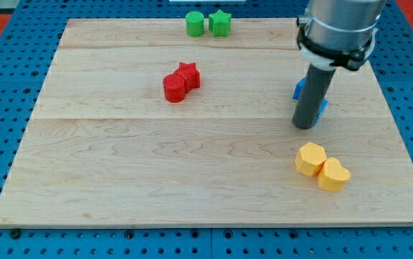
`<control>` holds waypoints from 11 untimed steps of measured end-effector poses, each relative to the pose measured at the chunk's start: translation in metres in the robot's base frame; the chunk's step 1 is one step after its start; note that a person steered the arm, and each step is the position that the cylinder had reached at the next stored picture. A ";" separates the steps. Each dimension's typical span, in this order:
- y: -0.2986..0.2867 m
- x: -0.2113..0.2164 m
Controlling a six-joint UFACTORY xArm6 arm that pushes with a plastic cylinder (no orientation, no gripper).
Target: Place your hand at the center of the board
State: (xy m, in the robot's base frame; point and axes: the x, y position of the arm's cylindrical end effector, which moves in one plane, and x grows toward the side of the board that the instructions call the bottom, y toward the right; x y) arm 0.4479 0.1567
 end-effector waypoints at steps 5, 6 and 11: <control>-0.127 -0.025; -0.154 -0.029; -0.155 -0.019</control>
